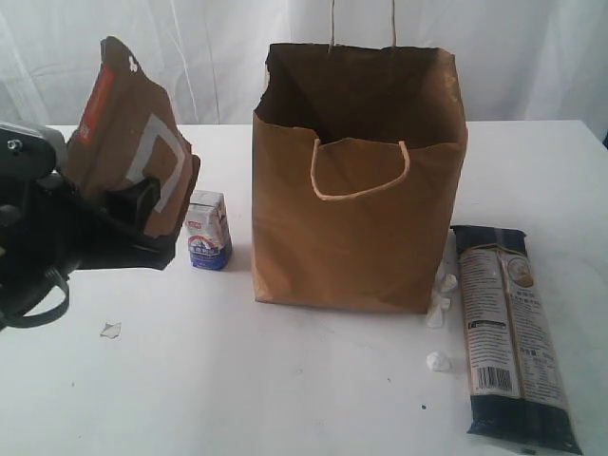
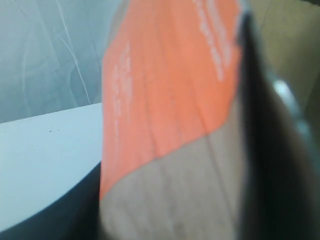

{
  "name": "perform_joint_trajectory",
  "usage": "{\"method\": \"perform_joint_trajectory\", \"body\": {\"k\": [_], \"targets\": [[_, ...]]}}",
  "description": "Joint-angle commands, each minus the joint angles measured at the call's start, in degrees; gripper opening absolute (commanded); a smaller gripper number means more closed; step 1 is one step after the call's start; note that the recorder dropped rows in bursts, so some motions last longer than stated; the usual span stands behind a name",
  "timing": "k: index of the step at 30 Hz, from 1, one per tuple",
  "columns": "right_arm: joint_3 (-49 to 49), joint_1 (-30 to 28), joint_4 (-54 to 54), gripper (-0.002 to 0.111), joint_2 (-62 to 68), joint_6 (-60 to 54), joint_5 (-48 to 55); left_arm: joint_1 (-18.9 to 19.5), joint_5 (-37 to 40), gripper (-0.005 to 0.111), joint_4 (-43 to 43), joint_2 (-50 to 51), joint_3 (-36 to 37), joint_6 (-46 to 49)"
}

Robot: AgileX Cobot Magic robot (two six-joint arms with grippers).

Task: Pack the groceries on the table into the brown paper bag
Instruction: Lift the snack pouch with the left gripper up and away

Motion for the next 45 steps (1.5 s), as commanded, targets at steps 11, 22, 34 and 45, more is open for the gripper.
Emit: {"method": "perform_joint_trajectory", "body": {"k": [11, 22, 34, 45], "targets": [[0.2, -0.3, -0.1, 0.0, -0.1, 0.1, -0.7, -0.4, 2.2, 0.0, -2.1, -7.7, -0.1, 4.3], [0.2, -0.3, -0.1, 0.0, -0.1, 0.1, -0.8, -0.4, 2.2, 0.0, -2.0, -15.5, -0.1, 4.3], [0.2, -0.3, -0.1, 0.0, -0.1, 0.1, -0.8, -0.4, -4.8, 0.0, 6.2, -24.5, -0.3, -8.0], [0.2, -0.3, -0.1, 0.0, -0.1, 0.1, -0.8, -0.4, 2.5, 0.0, 17.8, -20.5, -11.6, -15.9]]}}
